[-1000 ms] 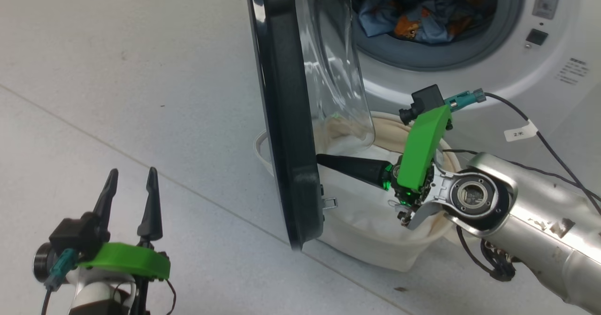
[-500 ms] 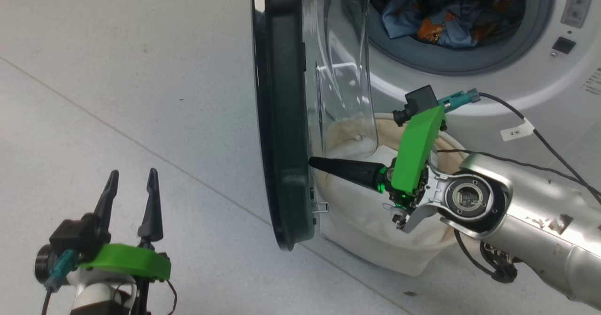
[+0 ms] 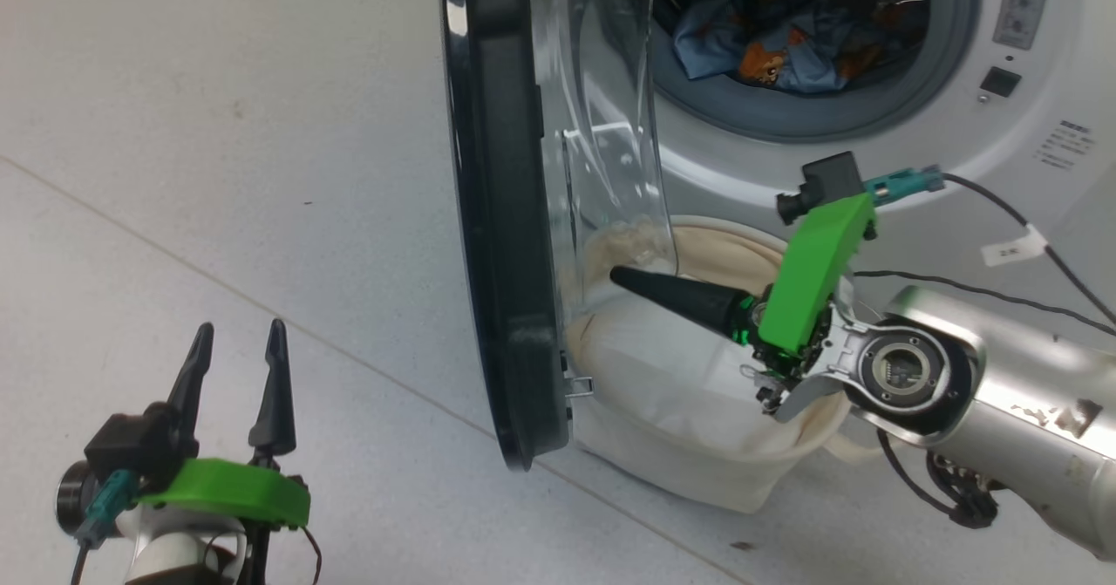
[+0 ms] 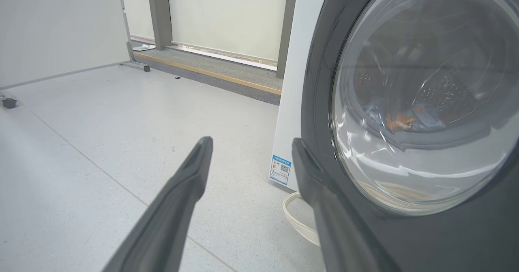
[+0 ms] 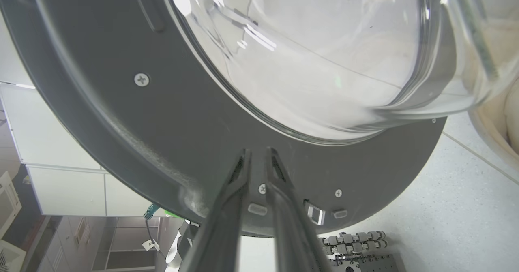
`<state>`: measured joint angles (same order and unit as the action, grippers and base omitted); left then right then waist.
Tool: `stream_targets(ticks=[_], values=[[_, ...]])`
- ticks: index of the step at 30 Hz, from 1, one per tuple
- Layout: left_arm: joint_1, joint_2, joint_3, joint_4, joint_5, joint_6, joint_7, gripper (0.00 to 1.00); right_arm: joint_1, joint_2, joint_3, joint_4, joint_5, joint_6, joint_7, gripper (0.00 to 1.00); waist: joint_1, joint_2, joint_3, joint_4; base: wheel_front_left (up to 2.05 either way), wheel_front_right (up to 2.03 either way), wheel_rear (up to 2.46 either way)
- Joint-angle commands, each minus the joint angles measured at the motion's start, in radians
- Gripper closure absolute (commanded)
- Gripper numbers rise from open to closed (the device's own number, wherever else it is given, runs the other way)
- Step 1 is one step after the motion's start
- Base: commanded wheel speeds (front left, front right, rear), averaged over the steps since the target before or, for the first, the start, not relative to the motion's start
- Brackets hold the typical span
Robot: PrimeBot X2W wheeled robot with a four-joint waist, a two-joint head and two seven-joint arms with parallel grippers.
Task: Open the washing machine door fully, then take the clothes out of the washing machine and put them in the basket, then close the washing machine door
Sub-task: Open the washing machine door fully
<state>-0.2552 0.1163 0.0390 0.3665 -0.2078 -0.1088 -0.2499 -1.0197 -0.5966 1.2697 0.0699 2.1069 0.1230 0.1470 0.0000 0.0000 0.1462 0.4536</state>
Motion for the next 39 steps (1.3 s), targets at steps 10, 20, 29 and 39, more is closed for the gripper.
stream_targets(ticks=[10, 20, 29, 39], values=[[-0.014, 0.044, 0.023, -0.032, -0.016, 0.012, -0.009, 0.00, 0.003, -0.119, -0.004, -0.045, -0.176, 0.008, -0.198, 0.00, 0.0000, 0.0000, -0.019, -0.037, 0.00, 0.00, 0.00], [0.001, 0.054, 0.021, -0.036, -0.030, 0.016, -0.004, 0.00, 0.066, -0.202, -0.013, 0.076, -0.493, 0.008, -0.404, 0.00, 0.0000, 0.0000, -0.039, -0.057, 0.00, 0.00, 0.00], [0.012, 0.069, 0.013, -0.055, -0.041, 0.012, 0.006, 0.00, 0.345, -0.102, -0.450, 0.139, -0.946, 0.008, -0.408, 0.00, 0.0000, 0.0000, -0.045, -0.072, 0.00, 0.00, 0.00], [0.010, 0.072, 0.001, -0.059, -0.054, 0.010, 0.012, 0.00, 0.622, 0.041, -0.719, 0.076, -1.312, 0.008, -0.409, 0.00, 0.0000, 0.0000, -0.047, -0.075, 0.00, 0.00, 0.00]])
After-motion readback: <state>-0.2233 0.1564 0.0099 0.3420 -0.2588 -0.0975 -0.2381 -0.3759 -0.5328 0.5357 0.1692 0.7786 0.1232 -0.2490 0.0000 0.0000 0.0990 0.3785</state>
